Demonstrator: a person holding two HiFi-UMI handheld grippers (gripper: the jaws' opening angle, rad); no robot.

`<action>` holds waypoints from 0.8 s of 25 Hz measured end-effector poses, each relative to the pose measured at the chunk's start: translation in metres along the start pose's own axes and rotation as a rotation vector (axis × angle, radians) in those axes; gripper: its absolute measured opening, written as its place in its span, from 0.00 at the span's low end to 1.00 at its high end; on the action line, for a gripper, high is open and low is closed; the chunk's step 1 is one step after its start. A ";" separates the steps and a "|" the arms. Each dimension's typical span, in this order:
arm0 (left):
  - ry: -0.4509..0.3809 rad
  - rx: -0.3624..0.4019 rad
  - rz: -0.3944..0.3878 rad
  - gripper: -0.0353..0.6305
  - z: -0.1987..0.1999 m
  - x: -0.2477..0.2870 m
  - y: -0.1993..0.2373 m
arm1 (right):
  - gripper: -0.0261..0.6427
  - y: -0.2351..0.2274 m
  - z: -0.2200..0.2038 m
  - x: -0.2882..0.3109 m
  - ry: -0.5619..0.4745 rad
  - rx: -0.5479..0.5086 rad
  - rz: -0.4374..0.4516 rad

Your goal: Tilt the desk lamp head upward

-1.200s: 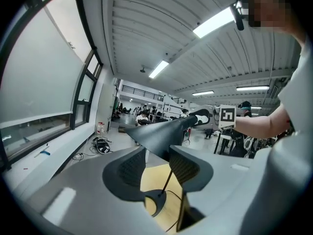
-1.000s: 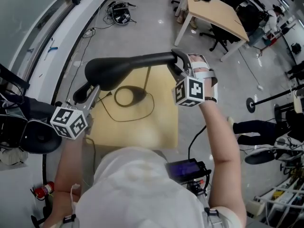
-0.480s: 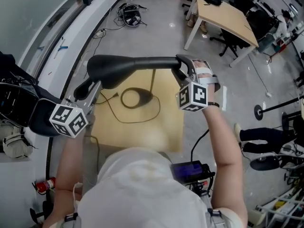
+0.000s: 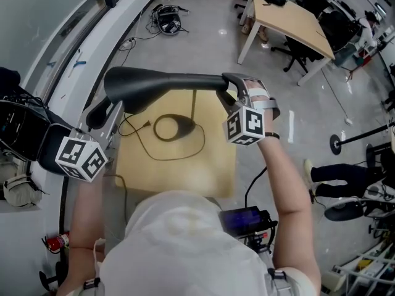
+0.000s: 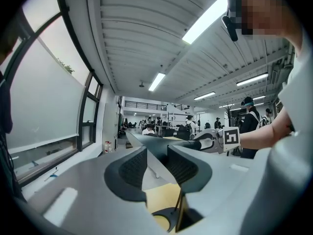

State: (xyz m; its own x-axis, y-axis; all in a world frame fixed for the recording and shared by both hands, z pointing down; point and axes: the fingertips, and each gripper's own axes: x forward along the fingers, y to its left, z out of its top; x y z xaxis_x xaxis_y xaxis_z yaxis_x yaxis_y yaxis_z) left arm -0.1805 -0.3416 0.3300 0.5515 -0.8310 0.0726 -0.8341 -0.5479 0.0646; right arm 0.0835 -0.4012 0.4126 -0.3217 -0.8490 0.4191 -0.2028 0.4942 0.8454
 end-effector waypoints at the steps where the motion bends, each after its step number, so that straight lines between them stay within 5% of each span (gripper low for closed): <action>1: -0.004 0.004 0.002 0.25 0.003 0.001 0.000 | 0.38 0.001 0.000 0.001 -0.003 0.005 0.005; 20: -0.018 0.112 0.026 0.24 0.053 0.015 -0.019 | 0.37 0.011 -0.005 0.009 -0.072 0.160 0.064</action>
State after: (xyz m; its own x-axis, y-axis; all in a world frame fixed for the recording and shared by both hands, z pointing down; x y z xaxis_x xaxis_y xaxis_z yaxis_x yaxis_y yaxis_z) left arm -0.1575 -0.3491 0.2774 0.5300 -0.8462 0.0549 -0.8451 -0.5324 -0.0485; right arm 0.0829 -0.4043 0.4278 -0.4031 -0.8019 0.4410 -0.3227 0.5755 0.7515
